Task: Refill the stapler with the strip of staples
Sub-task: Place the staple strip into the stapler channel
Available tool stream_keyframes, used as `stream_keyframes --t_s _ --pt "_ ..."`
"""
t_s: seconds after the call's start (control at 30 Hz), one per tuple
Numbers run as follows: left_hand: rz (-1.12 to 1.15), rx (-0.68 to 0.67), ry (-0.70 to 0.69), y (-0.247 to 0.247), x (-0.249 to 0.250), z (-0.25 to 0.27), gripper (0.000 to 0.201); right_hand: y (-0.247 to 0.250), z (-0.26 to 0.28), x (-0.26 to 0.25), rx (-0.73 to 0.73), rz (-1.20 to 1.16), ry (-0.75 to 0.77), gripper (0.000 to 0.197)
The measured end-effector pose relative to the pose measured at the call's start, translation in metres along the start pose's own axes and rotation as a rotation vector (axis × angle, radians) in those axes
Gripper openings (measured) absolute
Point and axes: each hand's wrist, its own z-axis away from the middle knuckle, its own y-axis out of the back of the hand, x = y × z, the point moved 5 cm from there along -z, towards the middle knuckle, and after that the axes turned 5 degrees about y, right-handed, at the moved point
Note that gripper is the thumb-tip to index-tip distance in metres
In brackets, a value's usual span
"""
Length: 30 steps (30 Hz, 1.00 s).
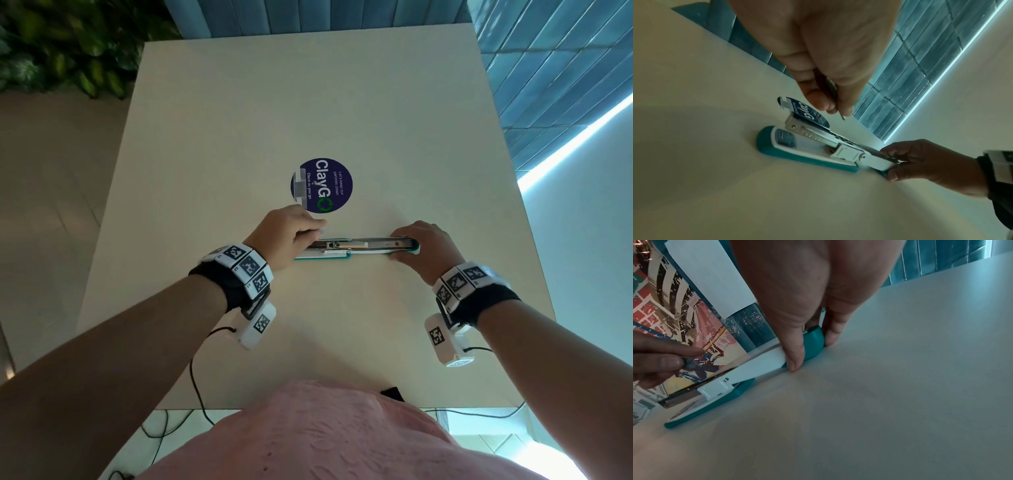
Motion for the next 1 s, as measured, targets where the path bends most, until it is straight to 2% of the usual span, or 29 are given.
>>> stream_keyframes --t_s 0.1,0.3,0.7,1.0 --pt "0.018 0.018 0.007 -0.005 -0.003 0.002 0.024 0.0 0.0 0.001 0.008 -0.004 0.001 0.024" --pt "-0.048 -0.023 -0.068 -0.014 -0.005 0.01 0.02 0.001 -0.001 0.001 -0.002 0.001 0.003 0.024" --pt "0.088 0.02 -0.011 -0.013 -0.013 0.008 0.016 0.0 0.0 0.0 -0.009 0.012 0.001 0.024" --pt "0.101 -0.023 0.049 -0.015 -0.014 0.004 0.013 0.0 0.0 0.001 -0.004 0.006 -0.001 0.026"
